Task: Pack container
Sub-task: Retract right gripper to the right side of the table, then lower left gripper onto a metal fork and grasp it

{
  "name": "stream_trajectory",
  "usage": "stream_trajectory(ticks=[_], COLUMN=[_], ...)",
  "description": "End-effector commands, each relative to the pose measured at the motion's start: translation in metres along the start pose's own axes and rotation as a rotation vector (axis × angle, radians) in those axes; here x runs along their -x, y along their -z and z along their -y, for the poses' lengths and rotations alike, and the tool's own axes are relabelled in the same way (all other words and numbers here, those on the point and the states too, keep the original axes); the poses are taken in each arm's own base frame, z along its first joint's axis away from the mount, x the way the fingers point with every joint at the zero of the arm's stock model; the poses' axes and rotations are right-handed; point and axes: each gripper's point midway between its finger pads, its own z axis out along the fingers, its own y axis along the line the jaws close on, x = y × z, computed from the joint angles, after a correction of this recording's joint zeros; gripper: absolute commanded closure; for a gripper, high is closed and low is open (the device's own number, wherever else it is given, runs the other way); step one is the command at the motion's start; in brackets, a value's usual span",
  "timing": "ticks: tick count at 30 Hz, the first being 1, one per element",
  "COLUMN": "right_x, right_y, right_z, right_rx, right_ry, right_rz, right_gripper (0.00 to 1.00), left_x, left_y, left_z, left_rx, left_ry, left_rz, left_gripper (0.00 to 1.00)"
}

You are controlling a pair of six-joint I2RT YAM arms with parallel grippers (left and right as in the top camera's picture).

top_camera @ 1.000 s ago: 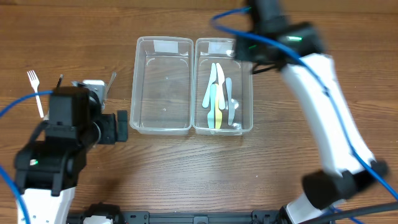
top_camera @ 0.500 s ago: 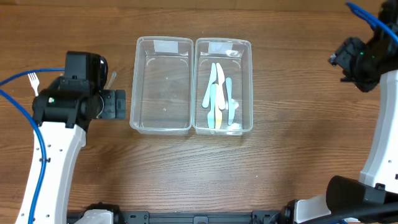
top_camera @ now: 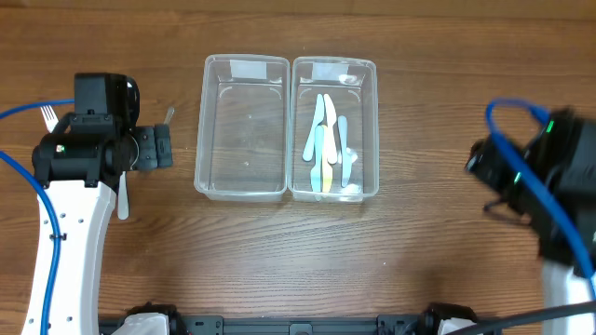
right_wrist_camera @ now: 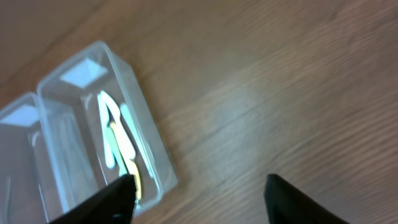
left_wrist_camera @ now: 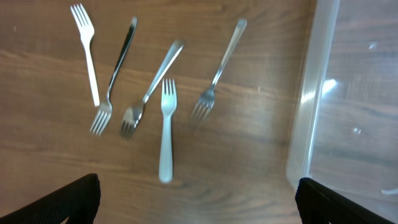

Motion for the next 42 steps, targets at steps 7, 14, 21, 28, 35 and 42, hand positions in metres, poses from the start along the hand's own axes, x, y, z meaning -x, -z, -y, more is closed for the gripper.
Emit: stream_trajectory(ticks=[7,14,21,28,35,42], right_x=[-0.076,-0.078,-0.079,-0.079,-0.078,-0.077], right_y=[-0.051,-0.066,-0.073,-0.073,-0.074,-0.074], right_z=[0.020,0.020,0.021,0.021,0.020,0.020], right_rx=[0.013,-0.004,-0.016,-0.015,-0.013,-0.015], right_ry=[0.083,0.078,0.077,0.084,0.084,0.085], right_rz=[-0.185,-0.246,-0.274,-0.274,-0.267,-0.265], right_gripper=[0.24,0.24,0.23,0.23,0.23,0.23], left_x=[0.017,0.009,-0.003,-0.008,-0.023,-0.036], left_y=[-0.036,-0.095,-0.153,-0.196,-0.229,-0.242], left_z=[0.006,-0.003,0.004,0.019,0.025,0.027], left_rx=[-0.071,-0.151,-0.170,-0.203,-0.216,-0.224], left_ry=[-0.143,-0.136,-0.198,-0.278,-0.301,-0.302], left_rz=[-0.014,-0.131,-0.225,-0.248,-0.298,-0.339], left_gripper=[0.00,0.00,0.00,0.00,0.00,0.01])
